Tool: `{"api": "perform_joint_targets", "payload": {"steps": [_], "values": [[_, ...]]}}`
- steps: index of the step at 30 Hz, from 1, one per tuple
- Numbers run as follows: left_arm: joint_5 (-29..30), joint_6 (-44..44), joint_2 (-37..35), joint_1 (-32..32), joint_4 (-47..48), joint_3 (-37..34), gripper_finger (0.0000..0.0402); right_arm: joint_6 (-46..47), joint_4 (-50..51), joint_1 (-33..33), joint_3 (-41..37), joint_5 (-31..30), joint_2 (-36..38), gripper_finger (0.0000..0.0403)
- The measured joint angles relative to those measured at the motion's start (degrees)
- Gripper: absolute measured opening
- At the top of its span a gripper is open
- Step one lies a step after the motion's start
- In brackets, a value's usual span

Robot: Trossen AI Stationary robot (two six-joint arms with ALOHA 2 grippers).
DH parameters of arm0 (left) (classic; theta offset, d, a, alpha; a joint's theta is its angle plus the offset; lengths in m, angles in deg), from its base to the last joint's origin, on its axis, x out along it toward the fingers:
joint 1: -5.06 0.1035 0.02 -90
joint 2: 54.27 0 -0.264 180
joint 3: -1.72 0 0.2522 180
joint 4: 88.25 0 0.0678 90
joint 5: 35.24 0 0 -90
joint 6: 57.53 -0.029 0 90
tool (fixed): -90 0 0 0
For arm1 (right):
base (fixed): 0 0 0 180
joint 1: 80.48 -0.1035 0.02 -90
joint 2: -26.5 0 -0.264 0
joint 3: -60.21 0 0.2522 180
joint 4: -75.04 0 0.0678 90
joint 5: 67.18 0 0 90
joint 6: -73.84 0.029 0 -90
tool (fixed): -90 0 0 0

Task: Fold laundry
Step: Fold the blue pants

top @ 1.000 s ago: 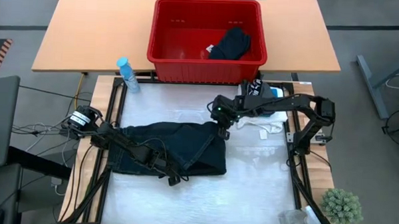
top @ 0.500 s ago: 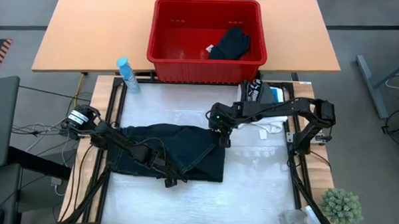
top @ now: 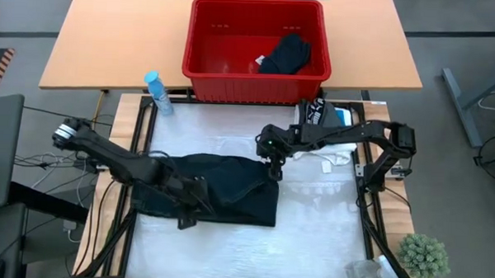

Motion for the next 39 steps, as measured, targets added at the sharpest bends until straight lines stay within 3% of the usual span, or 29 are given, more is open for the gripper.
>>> {"api": "perform_joint_targets", "payload": {"steps": [4, 8, 11, 15, 18, 24, 32, 39], "values": [[4.4, 2.1, -3.6, -0.5, 12.5, 7.4, 0.0, 0.2, 0.2, 0.4, 0.0, 0.0, 0.0, 0.0234], [18.0, 3.3, -6.5, -2.1, 20.3, 12.0, 0.0, 1.2, -0.1, 0.4, 0.0, 0.0, 0.0, 0.0234], [28.8, 3.8, -7.2, -4.3, 17.2, 12.0, 0.0, 1.3, 0.0, 0.4, 0.0, 0.0, 0.0, 0.0234], [32.3, -6.9, -2.0, -6.5, 7.1, 12.1, 0.0011, 2.6, 0.2, 0.4, 0.0, 0.0, 0.0, 0.0234], [31.1, -14.9, 4.5, -7.8, 1.5, 12.1, 0.0032, 2.7, 0.7, 0.4, 0.0, 0.0, 0.0, 0.0234], [19.5, -25.0, 16.1, -11.8, 1.5, 12.0, 0.0085, 3.2, 0.7, 0.4, 0.0, 0.0, 0.0, 0.0234], [22.9, -31.0, 25.7, -14.2, -5.8, 12.1, 0.0121, 4.1, 1.3, 0.4, 0.0, 0.0, 0.0, 0.0234], [23.4, -31.9, 28.8, -13.5, -8.9, 12.1, 0.0132, 4.1, 2.4, 0.4, -0.1, 0.0, 0.0, 0.0234]]}}
